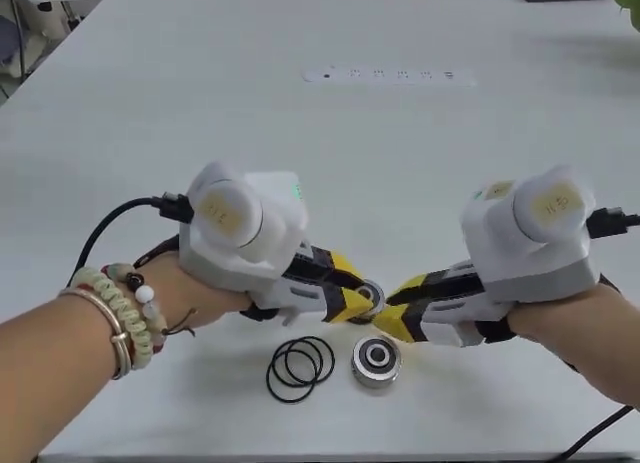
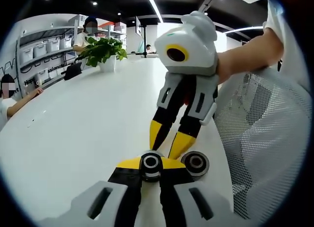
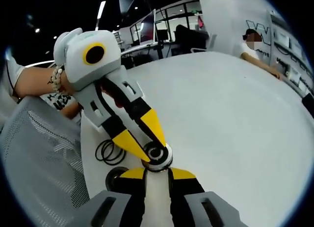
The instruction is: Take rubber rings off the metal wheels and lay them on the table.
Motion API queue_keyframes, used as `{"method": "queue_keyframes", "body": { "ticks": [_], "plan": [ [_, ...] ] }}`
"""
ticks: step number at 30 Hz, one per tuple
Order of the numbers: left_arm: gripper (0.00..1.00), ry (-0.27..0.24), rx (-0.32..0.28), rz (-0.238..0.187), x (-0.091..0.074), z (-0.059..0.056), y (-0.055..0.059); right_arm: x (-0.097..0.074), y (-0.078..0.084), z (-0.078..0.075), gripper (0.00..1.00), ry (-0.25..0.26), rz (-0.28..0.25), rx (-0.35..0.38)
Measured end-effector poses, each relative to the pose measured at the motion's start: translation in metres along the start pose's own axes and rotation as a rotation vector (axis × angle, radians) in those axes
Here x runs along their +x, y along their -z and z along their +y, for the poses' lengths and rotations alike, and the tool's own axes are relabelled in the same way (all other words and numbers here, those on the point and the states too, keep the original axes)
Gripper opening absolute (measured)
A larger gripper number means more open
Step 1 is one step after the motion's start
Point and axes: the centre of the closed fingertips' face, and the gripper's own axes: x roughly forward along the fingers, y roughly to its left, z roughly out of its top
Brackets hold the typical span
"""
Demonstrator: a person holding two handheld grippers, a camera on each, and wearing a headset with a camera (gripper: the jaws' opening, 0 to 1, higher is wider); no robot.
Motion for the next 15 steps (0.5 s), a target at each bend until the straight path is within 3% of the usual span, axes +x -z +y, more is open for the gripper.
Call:
{"method": "queue_keyframes", "body": {
  "ticks": [3, 7, 15],
  "plan": [
    [0.08, -0.003, -0.003, 0.002, -0.0001, 0.0004, 0.0003, 0.0032, -0.0052, 0.0006, 0.2, 0.014, -0.044, -0.015],
    [0.08, -0.004, -0.003, -0.001, 0.0001, 0.001, 0.0003, 0.0044, -0.0076, 0.0, 0.23, 0.027, -0.062, -0.019],
    [0.08, -0.011, -0.008, -0.007, 0.0002, 0.0025, 0.0, 0.0025, -0.006, -0.0012, 0.2, 0.03, -0.055, -0.064]
  ]
}}
